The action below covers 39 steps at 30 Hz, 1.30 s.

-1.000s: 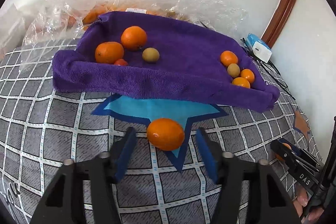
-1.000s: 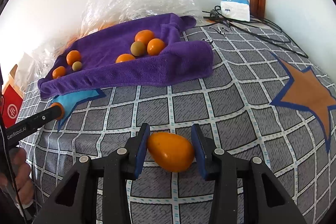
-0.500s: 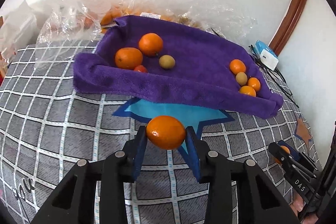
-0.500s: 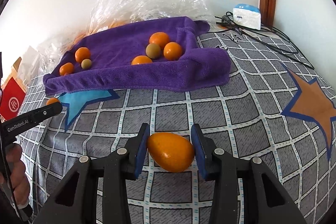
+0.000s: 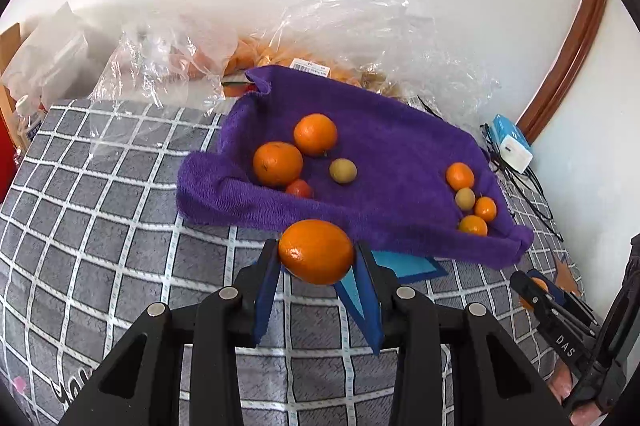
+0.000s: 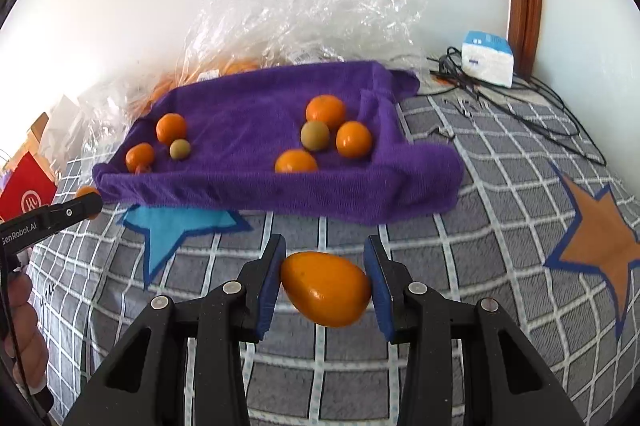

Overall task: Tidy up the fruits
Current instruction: 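Close the left gripper on the orange and lift it toward the towel, then open the right gripper onto the towel while the left gripper releases its orange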

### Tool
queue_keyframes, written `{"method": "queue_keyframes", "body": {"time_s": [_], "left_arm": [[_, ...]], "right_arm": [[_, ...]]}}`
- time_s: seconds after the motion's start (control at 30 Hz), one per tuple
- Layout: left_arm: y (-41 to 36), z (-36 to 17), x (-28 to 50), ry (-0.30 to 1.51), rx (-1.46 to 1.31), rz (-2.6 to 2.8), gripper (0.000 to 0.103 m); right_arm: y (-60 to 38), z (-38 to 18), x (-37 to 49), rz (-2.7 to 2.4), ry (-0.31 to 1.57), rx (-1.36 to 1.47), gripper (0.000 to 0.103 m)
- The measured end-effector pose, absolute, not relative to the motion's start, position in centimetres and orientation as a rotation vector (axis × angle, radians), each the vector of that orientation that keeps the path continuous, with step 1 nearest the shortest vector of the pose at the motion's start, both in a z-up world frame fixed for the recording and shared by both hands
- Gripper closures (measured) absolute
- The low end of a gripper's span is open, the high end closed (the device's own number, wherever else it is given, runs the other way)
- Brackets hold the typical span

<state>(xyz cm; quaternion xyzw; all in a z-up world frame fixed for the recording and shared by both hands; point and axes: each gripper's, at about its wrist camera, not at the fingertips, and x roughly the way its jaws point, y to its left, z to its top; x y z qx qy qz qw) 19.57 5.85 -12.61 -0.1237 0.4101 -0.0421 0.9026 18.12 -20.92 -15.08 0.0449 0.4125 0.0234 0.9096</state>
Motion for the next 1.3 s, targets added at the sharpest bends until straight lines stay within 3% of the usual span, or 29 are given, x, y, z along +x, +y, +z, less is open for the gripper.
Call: {"method": "queue_keyframes", "body": {"time_s": [0.3,0.63,1.3], "left_arm": [[6.4,-11.2,23.1,0.813,-0.257,-0.083,0.068],[7.8,-11.5,26.8,0.817,-0.300,-0.083,0.068],[3.7,-14.3,28.5,0.929,-0.263,-0.171,0.068]], "right_arm": [[-20.2,-13.7,24.3,0.078,0.816,0.067,0.063],[-17.4,-16.4,29.9,0.162,0.886,0.011,0.062],[-19.4,-14.8,28.5,0.173,0.856,0.036,0.064]]}}
